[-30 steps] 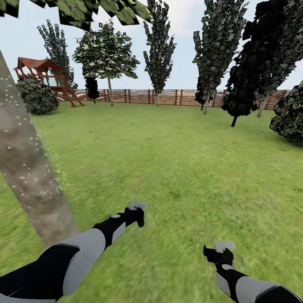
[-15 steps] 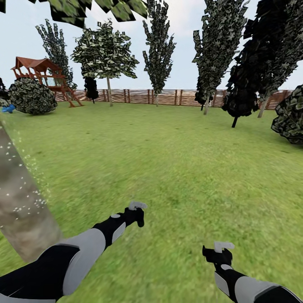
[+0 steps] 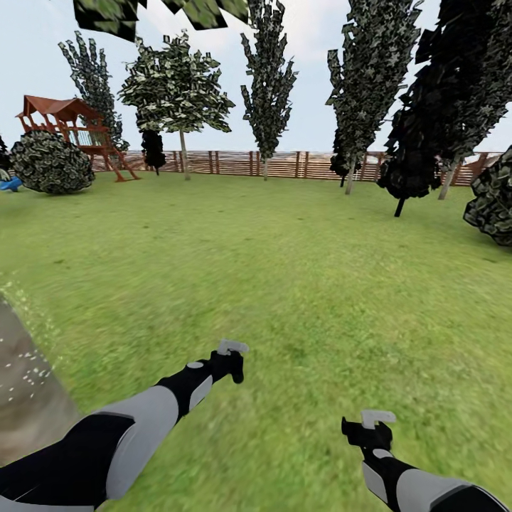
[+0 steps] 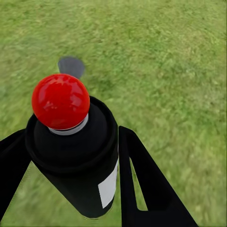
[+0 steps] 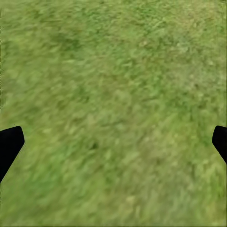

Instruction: In the garden, pick up the pesticide atomizer on the floor and spray pesticide onto both trees until each tree trunk is fully covered.

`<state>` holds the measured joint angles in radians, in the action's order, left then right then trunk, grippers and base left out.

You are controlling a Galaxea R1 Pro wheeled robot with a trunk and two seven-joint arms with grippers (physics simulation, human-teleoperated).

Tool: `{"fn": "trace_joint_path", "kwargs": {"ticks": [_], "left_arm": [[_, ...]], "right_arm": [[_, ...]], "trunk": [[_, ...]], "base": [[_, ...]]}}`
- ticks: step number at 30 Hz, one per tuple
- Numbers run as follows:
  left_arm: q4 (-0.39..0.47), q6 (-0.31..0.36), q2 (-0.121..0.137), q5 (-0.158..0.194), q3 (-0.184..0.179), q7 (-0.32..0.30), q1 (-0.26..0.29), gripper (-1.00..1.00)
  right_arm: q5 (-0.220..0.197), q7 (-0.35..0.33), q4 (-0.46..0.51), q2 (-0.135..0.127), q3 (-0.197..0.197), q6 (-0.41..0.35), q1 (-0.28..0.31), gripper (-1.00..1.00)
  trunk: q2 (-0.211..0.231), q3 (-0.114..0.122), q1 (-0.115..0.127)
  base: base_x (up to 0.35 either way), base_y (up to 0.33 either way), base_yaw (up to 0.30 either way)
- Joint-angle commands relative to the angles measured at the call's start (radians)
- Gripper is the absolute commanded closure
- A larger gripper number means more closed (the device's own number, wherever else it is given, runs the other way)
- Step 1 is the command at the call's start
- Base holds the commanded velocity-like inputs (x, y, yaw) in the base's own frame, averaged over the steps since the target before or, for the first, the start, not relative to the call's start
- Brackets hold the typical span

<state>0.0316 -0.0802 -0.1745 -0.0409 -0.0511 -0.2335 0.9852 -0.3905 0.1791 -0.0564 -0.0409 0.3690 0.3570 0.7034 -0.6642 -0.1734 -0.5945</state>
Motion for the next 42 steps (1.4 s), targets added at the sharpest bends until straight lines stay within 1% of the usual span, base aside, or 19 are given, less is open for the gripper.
{"fn": "trace_joint_path", "kwargs": {"ticks": [1, 4, 10, 14, 30, 42], "left_arm": [[-0.001, -0.006, 0.000, -0.004, -0.004, 0.000, 0.001, 1.00], [-0.001, -0.007, 0.000, -0.004, -0.004, 0.000, 0.001, 1.00], [-0.001, -0.008, 0.000, -0.003, -0.004, 0.000, 0.001, 1.00], [-0.001, -0.008, 0.000, -0.002, -0.004, 0.000, 0.001, 1.00], [-0.001, -0.007, 0.000, -0.002, -0.004, 0.000, 0.001, 1.00], [-0.001, -0.007, 0.000, -0.002, -0.004, 0.000, 0.001, 1.00]], "right_arm": [[-0.007, 0.000, -0.003, 0.003, 0.008, 0.005, 0.001, -1.00], [-0.007, -0.001, -0.003, 0.007, 0.008, 0.005, -0.003, -1.00], [-0.007, -0.001, -0.003, 0.025, 0.008, 0.005, -0.005, -1.00], [-0.007, -0.001, -0.003, 0.029, 0.008, 0.005, -0.005, -1.00], [-0.007, 0.000, -0.003, 0.033, 0.008, 0.005, -0.007, -1.00], [-0.007, 0.000, -0.003, 0.033, 0.008, 0.005, -0.010, -1.00]], "trunk": [[-0.001, -0.002, -0.001], [-0.001, -0.002, -0.001], [-0.001, -0.002, -0.001], [-0.001, -0.002, -0.001], [-0.001, -0.001, -0.001], [-0.001, 0.017, -0.001]], "base": [[0.350, 0.000, 0.000], [0.350, 0.000, 0.000], [0.350, 0.000, 0.000], [0.350, 0.000, 0.000], [0.350, 0.000, 0.009], [0.350, 0.000, 0.002]]}}
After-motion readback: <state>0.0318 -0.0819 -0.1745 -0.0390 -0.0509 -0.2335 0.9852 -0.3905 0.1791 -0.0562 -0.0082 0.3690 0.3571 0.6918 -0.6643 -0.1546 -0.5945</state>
